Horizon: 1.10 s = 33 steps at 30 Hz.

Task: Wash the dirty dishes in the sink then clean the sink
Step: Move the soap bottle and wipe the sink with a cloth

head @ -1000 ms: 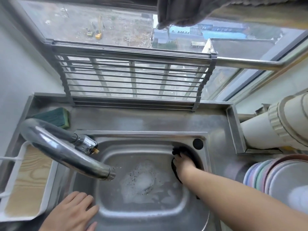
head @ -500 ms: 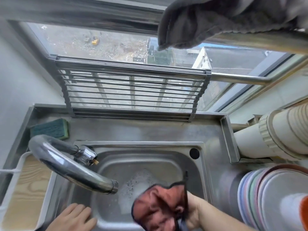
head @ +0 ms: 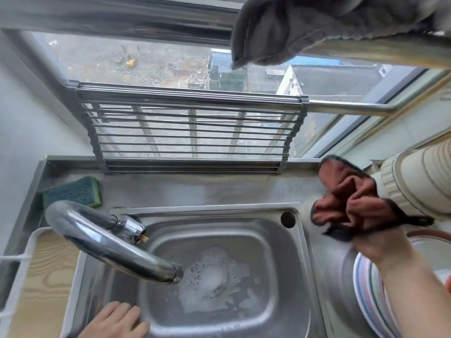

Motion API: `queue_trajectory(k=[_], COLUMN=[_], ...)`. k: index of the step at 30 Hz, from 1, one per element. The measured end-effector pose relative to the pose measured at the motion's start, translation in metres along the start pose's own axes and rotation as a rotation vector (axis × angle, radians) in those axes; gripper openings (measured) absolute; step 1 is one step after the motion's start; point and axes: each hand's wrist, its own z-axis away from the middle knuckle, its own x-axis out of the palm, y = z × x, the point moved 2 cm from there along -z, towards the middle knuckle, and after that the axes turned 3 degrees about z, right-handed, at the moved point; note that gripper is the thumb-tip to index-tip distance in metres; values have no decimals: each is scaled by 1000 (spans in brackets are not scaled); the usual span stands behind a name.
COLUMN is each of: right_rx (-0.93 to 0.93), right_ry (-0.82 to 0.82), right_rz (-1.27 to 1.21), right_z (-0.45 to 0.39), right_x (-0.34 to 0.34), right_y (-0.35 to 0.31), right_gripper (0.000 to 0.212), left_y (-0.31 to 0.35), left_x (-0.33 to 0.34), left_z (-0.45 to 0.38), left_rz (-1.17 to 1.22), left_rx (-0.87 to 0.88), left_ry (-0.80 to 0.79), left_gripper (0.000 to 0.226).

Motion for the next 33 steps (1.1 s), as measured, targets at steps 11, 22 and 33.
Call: queue_trajectory(k=[11, 22, 33], right_rx=[-499, -1270, -552], right_ry=[178, -483, -673], right_rz=[1809, 1592, 2505], right_z=[-64, -42, -26], right_x=[134, 267, 75], right_y=[131, 202, 150], right_gripper=[29, 24, 16], left_y=[-1, -5, 6], left_x=[30, 28, -4], left_z=[11, 10, 6], left_rz=[-101, 1, 168], left_rx=[4, 10, -80], left_ry=[126, 15, -233], left_gripper=[25, 12, 30])
